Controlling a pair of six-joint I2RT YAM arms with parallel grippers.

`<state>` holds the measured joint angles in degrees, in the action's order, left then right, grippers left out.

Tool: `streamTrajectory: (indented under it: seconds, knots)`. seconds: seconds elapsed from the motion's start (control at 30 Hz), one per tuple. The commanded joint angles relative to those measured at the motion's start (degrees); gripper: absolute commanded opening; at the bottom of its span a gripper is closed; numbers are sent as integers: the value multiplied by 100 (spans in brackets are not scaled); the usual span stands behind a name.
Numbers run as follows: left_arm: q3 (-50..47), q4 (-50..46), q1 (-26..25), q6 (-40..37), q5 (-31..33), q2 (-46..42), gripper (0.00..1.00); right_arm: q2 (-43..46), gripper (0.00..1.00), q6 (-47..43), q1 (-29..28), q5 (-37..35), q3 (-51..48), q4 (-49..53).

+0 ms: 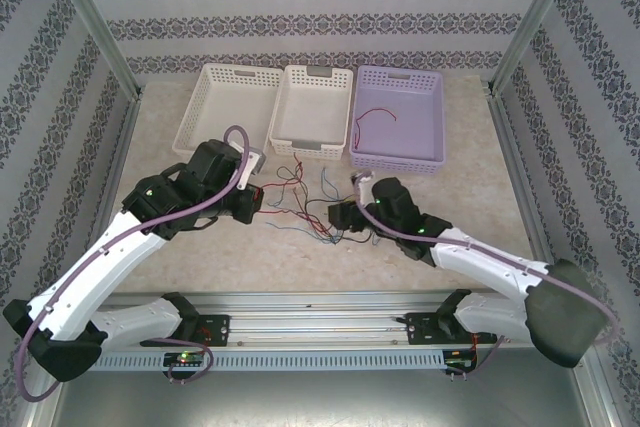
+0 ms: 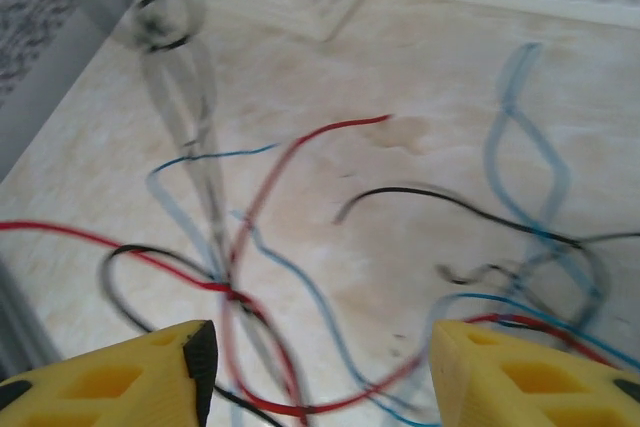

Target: Untangle the cables

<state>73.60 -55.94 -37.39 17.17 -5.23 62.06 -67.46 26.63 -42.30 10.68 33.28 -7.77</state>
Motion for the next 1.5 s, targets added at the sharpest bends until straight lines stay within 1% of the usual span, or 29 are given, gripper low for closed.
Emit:
streamTrajectory:
  seconds: [0.0, 0.07, 0.17, 0.2, 0.3, 0.37, 0.4, 0.47, 0.57, 0.7, 0.8, 1.03, 1.17, 1.33, 1.4, 1.47]
  knots:
    - [-63, 396, 38, 198, -206, 64, 0, -329, 60, -346, -313, 228, 237, -538]
    - [-91, 413, 31, 199, -215, 61, 0, -549, 60, -348, -401, 141, 288, -649]
    - [-125, 406, 30, 194, -242, 20, 0, -822, 56, -317, -421, 151, 346, -752]
    - [-136, 394, 25, 198, -233, 8, 0, -903, 49, -300, -421, 156, 362, -778]
    - [-123, 236, 30, 118, -149, -42, 0, -971, 14, -256, -419, -79, 362, -703]
    - [-84, 56, 36, 32, -40, -105, 0, -896, 2, -239, -413, -370, 276, -641]
    - [-58, -55, 35, -14, 30, -164, 0, -843, 0, -246, -398, -466, 225, -625]
    - [-7, -275, 38, -109, 151, -257, 0, -771, 0, -212, -361, -817, 141, -464]
    - [82, -632, 34, -251, 313, -343, 0, -734, 0, 30, -70, -1060, -7, -298]
    - [171, -1045, 38, -409, 501, -448, 0, -646, 0, 582, 561, -1149, -380, -202]
    - [220, -1263, 38, -501, 600, -515, 0, -589, 0, 810, 945, -1130, -602, -170]
    - [360, -1648, 38, -683, 838, -557, 0, -259, 0, 1063, 1575, -1287, -893, 189]
    - [487, -1796, 34, -789, 919, -577, 0, -102, 0, 1067, 1893, -1133, -982, 300]
    - [499, -1753, 36, -799, 892, -553, 0, -65, 0, 1019, 2020, -964, -949, 349]
    - [413, -1648, 38, -762, 744, -528, 0, -81, 0, 996, 2022, -664, -943, 166]
    - [304, -1493, 38, -692, 591, -495, 0, -145, 0, 882, 2009, 45, -910, -230]
